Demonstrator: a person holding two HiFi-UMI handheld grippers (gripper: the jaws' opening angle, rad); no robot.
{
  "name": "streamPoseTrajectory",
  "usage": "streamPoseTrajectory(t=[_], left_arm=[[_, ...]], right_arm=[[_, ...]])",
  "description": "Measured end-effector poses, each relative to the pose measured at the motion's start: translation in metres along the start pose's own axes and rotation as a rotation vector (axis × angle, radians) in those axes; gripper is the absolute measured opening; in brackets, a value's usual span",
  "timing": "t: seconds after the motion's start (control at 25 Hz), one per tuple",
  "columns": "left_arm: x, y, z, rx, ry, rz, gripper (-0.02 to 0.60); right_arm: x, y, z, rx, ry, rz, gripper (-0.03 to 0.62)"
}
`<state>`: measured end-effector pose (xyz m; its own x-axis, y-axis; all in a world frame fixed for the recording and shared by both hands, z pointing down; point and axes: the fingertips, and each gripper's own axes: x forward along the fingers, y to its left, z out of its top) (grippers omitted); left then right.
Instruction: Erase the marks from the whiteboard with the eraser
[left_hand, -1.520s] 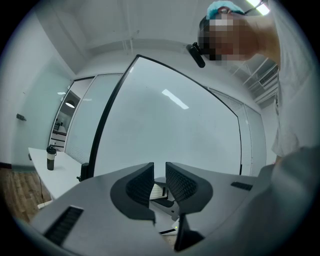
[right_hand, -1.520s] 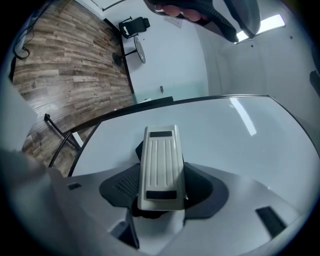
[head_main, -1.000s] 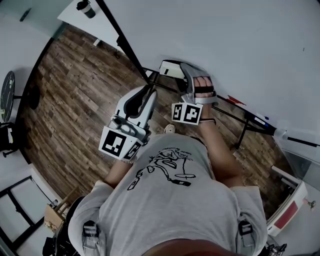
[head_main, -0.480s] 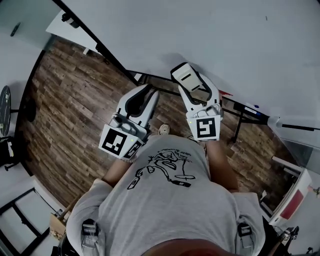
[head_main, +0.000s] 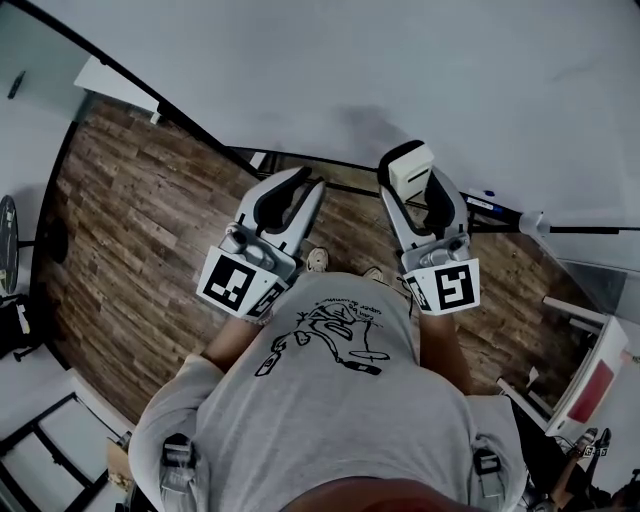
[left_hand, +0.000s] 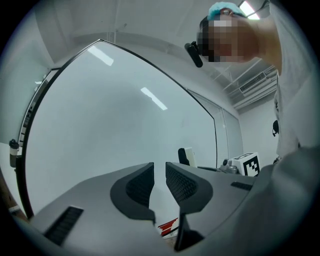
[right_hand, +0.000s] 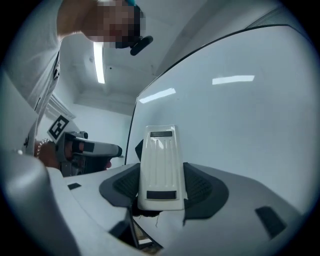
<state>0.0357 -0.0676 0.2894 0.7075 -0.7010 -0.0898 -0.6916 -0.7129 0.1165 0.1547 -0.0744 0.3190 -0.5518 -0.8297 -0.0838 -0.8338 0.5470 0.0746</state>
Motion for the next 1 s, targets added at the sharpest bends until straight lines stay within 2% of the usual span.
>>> streamPoseTrajectory(t=[0.36, 1.0], left_arm=[[0.025, -0.049, 0.004, -0.007, -0.012, -0.066, 0.082], [0.059, -0.101, 0.002, -0.017, -0.012, -0.147, 0.083]], right_arm=[[-0.060, -0.030, 0.029, 0.107, -0.093, -0.036, 0.259], [-0.122, -0.064, 0.041, 0.134, -0.095, -0.098, 0.259]])
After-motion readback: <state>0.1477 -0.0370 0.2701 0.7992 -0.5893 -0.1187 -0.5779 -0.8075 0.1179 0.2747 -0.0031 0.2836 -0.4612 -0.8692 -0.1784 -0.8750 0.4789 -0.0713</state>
